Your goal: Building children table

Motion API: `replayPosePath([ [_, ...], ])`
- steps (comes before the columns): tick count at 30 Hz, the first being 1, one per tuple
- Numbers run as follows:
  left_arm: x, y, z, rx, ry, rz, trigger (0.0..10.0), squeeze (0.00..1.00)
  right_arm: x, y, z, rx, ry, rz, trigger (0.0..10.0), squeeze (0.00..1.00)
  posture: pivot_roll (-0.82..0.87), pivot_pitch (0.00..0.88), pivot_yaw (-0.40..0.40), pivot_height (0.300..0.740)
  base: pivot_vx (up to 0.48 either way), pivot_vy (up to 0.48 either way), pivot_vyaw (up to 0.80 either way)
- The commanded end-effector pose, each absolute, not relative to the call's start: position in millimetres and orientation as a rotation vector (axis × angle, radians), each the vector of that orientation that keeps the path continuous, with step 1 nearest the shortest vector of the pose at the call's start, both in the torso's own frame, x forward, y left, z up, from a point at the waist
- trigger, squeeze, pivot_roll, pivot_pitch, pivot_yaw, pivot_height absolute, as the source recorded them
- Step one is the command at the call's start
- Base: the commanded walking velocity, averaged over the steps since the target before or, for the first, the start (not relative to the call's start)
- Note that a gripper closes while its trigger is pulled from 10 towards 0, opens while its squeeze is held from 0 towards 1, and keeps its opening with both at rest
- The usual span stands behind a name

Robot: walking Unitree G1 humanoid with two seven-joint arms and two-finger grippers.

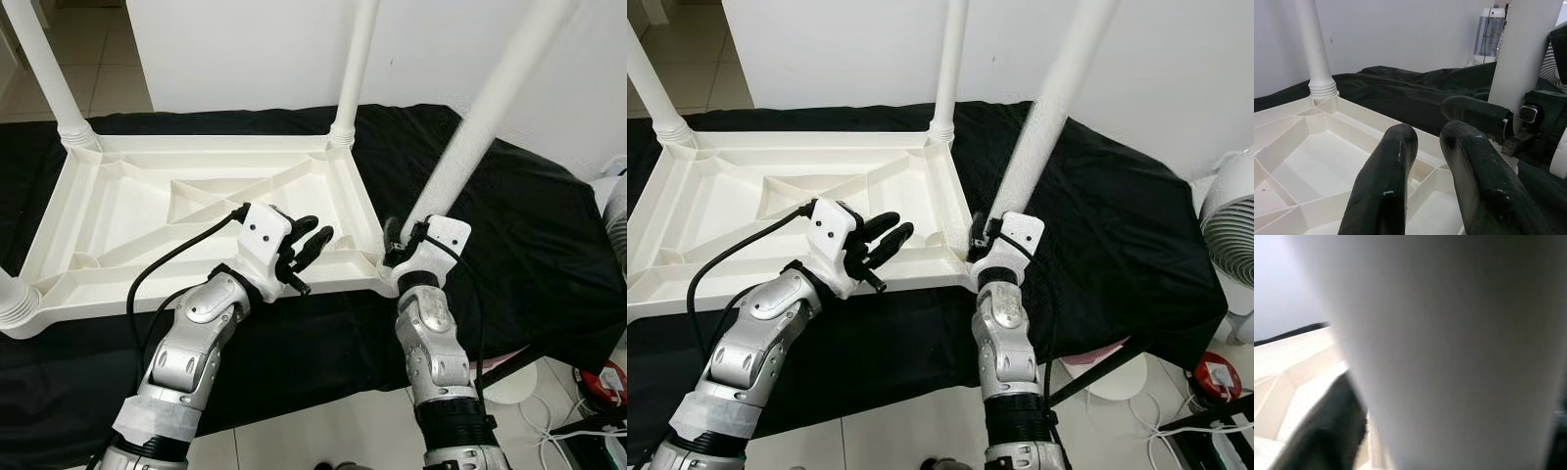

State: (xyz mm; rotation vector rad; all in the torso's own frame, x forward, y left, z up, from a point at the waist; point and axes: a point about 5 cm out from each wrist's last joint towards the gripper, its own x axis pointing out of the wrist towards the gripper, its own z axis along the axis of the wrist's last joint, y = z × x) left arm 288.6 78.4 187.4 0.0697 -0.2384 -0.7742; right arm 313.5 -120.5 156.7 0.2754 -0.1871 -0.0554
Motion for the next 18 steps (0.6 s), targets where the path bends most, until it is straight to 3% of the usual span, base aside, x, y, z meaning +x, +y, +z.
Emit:
replayPosePath([
  [1,286,74,186,0.06,-0.231,-0.791,10.0,0.0,312,-129,162,0.258,-0.249,-0.048,10.0,1.0,0.06,0.041,-0.056,0.74,0.0,0.0,0.0],
  [8,283,67,181,0.076,-0.211,-0.834,10.0,0.0,315,-148,166,0.19,-0.261,-0.031,10.0,1.0,0.06,0.039,-0.053,0.74,0.0,0.0,0.0],
  [9,282,65,180,0.08,-0.205,-0.842,10.0,0.0,314,-152,167,0.195,-0.266,-0.013,10.0,0.0,0.06,0.038,-0.052,0.74,0.0,0.0,0.0],
  [18,280,61,177,0.093,-0.19,-0.869,10.0,0.0,312,-172,170,0.146,-0.273,0.125,10.0,0.0,0.05,0.032,-0.043,0.74,0.0,0.0,0.0],
])
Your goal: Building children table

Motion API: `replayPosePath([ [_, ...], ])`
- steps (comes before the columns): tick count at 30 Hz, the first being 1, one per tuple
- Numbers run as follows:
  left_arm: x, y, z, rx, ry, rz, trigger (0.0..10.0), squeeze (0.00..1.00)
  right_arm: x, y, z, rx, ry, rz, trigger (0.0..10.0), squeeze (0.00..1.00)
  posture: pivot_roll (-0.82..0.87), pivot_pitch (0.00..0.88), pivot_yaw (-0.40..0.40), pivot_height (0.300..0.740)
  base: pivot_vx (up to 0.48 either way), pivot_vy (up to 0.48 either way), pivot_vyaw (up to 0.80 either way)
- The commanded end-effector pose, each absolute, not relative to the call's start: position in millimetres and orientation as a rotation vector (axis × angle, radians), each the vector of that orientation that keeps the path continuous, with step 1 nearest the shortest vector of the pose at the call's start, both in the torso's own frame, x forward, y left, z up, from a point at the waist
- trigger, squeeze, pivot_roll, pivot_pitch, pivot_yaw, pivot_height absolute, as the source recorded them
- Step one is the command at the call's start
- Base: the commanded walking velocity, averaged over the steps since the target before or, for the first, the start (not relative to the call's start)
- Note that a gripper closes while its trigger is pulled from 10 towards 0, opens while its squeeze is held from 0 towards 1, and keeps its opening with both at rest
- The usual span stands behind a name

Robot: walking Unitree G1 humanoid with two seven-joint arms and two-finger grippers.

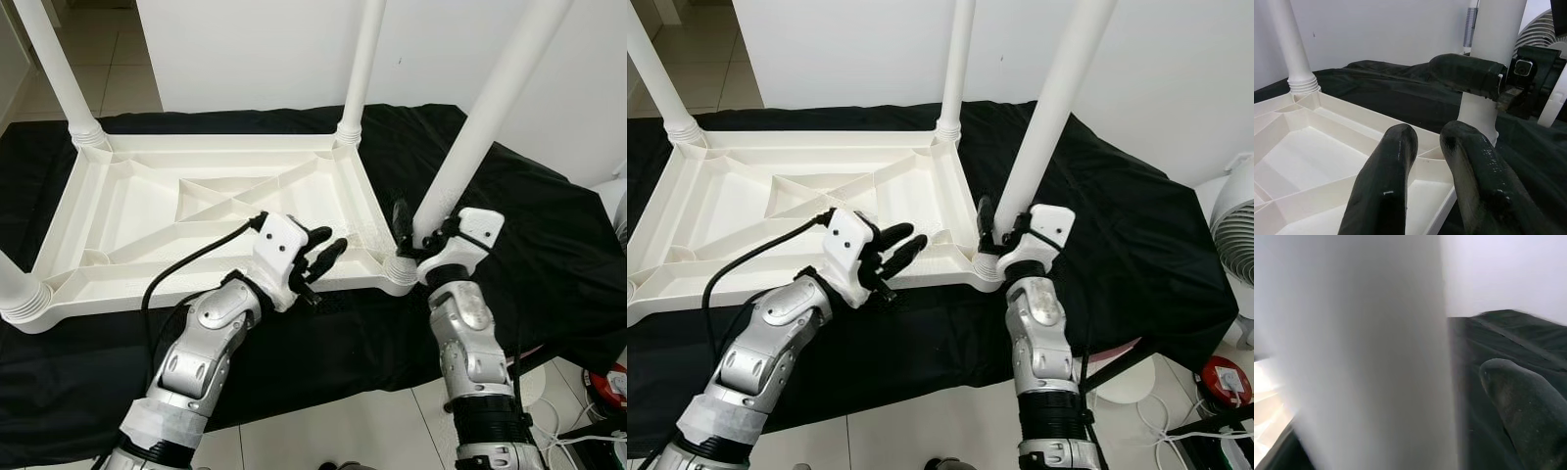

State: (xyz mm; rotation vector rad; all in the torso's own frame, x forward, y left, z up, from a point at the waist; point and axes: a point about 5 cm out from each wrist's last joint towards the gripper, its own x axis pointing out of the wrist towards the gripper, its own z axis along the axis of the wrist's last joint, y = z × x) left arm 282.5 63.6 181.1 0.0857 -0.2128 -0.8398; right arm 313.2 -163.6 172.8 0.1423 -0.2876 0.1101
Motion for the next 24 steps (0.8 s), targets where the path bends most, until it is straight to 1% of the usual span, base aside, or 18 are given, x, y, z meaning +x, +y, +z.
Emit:
replayPosePath([
  [1,280,60,177,0.093,-0.188,-0.875,10.0,0.0,311,-176,169,0.113,-0.259,0.192,10.0,0.0,0.05,0.03,-0.041,0.74,0.0,0.0,0.0],
  [3,280,60,177,0.093,-0.188,-0.875,10.0,0.0,311,-176,169,0.113,-0.259,0.192,10.0,0.0,0.05,0.03,-0.041,0.74,0.0,0.0,0.0],
  [5,278,55,170,0.093,-0.147,-0.901,10.0,0.0,306,-179,162,0.05,-0.217,0.362,10.0,0.0,0.04,0.029,-0.042,0.74,0.0,0.0,0.0],
  [6,277,53,167,0.099,-0.134,-0.914,10.0,0.0,304,-180,159,0.034,-0.201,0.409,10.0,0.0,0.04,0.029,-0.042,0.74,0.0,0.0,0.0],
  [7,277,53,167,0.099,-0.134,-0.914,10.0,0.0,304,-180,159,0.034,-0.201,0.409,10.0,0.0,0.04,0.029,-0.042,0.74,0.0,0.0,0.0],
  [9,274,48,160,0.094,-0.093,-0.937,10.0,0.0,305,-183,154,0.011,-0.17,0.468,10.0,0.0,0.03,0.031,-0.04,0.74,0.0,0.0,0.0],
  [13,273,44,155,0.094,-0.059,-0.948,10.0,0.0,309,-182,150,-0.008,-0.148,0.508,10.0,0.0,0.03,0.03,-0.04,0.74,0.0,0.0,0.0],
  [14,274,41,153,0.095,-0.043,-0.942,10.0,0.0,314,-178,148,-0.03,-0.134,0.547,10.0,0.0,0.03,0.032,-0.037,0.74,0.0,0.0,0.0],
  [23,276,36,154,0.114,-0.079,-0.911,10.0,0.0,329,-171,150,-0.052,-0.121,0.615,10.0,0.0,0.03,0.039,-0.039,0.74,0.0,0.0,0.0],
  [24,277,35,155,0.115,-0.081,-0.911,10.0,0.0,332,-170,150,-0.059,-0.115,0.63,9.4,0.0,0.03,0.043,-0.042,0.74,0.0,0.0,0.0],
])
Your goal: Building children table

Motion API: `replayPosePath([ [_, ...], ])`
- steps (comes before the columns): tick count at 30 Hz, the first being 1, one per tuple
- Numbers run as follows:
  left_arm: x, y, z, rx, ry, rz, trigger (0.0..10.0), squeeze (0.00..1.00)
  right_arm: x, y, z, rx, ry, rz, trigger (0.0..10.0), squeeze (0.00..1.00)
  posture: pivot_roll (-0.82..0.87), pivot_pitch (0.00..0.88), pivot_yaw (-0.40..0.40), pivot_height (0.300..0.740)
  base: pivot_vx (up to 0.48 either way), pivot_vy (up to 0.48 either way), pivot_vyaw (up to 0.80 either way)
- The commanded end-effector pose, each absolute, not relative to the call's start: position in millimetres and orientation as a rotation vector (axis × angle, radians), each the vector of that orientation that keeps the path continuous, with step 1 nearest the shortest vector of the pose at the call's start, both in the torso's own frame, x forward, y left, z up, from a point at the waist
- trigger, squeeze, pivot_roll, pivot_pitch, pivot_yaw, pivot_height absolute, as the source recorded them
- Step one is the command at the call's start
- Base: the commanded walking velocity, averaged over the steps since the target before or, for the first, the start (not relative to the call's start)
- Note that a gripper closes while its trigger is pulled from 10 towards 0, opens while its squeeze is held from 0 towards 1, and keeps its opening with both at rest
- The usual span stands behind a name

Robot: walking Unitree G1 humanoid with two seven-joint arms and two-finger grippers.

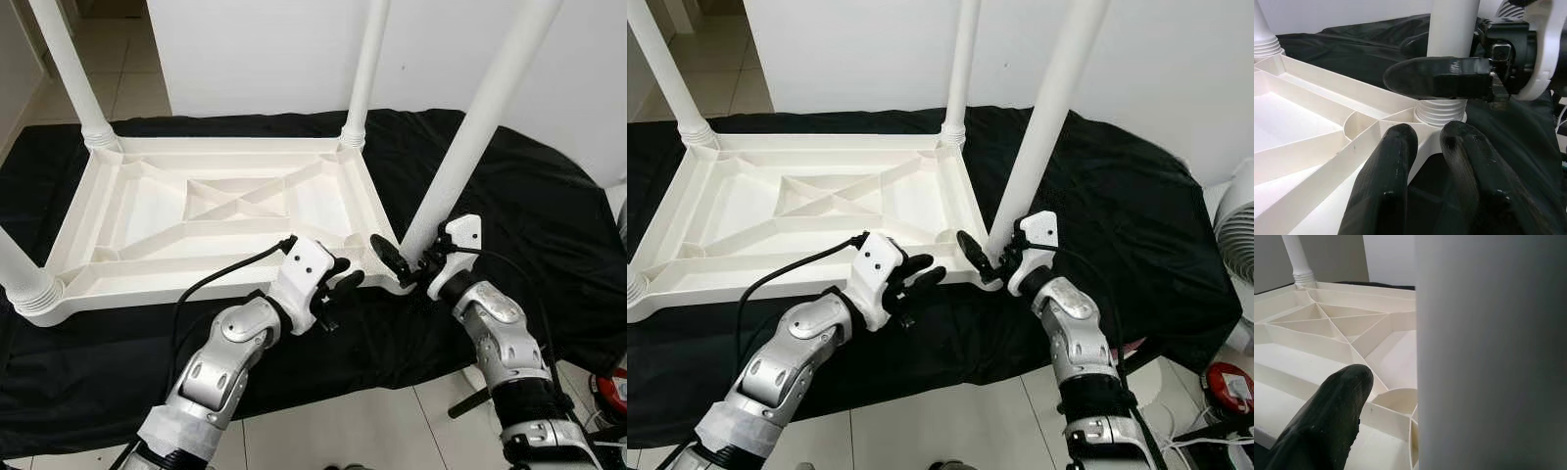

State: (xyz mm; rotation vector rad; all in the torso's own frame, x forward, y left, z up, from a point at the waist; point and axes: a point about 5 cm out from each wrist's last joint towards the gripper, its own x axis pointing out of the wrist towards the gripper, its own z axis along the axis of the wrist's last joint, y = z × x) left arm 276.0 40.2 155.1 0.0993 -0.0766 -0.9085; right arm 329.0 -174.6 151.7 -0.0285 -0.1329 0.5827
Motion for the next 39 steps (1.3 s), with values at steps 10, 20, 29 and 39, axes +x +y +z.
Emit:
replayPosePath([
  [10,276,32,156,0.119,-0.084,-0.908,10.0,0.0,340,-177,145,-0.103,-0.069,0.675,0.3,0.0,0.04,0.048,-0.059,0.74,0.0,0.0,0.0],
  [20,279,36,161,0.117,-0.115,-0.87,10.0,0.0,333,-171,125,-0.01,-0.017,0.619,10.0,0.0,0.05,0.062,-0.09,0.74,0.0,0.0,0.0],
  [29,278,37,159,0.119,-0.113,-0.862,10.0,0.0,333,-152,124,-0.021,-0.036,0.459,10.0,0.0,0.07,0.061,-0.096,0.74,0.0,0.0,0.0],
  [39,281,43,162,0.126,-0.114,-0.842,10.0,0.0,324,-139,116,0.024,0.024,0.125,10.0,0.0,0.08,0.072,-0.093,0.74,0.0,0.0,0.0],
])
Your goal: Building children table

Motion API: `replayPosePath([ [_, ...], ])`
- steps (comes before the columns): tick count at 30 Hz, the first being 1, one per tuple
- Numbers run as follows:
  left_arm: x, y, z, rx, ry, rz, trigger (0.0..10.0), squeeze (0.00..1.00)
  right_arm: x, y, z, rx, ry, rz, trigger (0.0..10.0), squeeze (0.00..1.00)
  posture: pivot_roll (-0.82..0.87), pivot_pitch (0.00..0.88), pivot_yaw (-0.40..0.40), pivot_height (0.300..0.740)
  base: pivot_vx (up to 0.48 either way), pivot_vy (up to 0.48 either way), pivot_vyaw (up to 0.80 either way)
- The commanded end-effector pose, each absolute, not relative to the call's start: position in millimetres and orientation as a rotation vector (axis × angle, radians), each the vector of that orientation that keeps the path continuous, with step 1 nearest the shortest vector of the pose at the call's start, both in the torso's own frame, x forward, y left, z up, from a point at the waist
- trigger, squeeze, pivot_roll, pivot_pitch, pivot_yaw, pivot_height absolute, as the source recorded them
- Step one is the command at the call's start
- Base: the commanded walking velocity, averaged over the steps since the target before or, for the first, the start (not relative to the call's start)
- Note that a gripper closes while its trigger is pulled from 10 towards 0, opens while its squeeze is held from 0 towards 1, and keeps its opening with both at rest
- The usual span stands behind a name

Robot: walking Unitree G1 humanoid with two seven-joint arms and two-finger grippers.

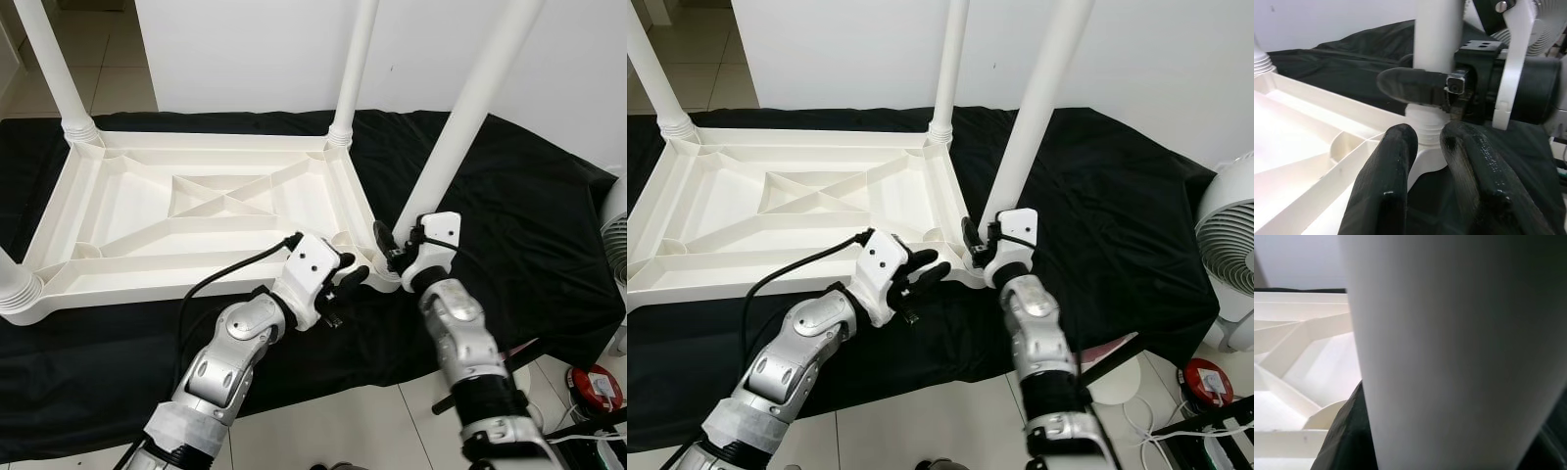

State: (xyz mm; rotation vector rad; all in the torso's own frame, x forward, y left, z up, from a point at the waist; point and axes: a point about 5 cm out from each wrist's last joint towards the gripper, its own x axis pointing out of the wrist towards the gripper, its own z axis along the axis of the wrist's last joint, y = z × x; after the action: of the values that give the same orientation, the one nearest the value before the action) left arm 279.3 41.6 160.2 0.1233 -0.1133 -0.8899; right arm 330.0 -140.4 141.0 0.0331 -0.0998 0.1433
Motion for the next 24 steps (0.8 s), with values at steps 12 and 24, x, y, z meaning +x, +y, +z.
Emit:
replayPosePath([
  [12,289,54,163,0.135,-0.109,-0.81,10.0,0.0,307,-125,120,0.089,-0.016,-0.076,10.0,0.0,0.08,0.073,-0.082,0.74,0.0,0.0,0.0],
  [24,289,48,165,0.122,-0.121,-0.819,10.0,0.0,304,-143,139,0.124,-0.103,-0.058,10.0,1.0,0.07,0.044,-0.083,0.74,0.0,0.0,0.0],
])
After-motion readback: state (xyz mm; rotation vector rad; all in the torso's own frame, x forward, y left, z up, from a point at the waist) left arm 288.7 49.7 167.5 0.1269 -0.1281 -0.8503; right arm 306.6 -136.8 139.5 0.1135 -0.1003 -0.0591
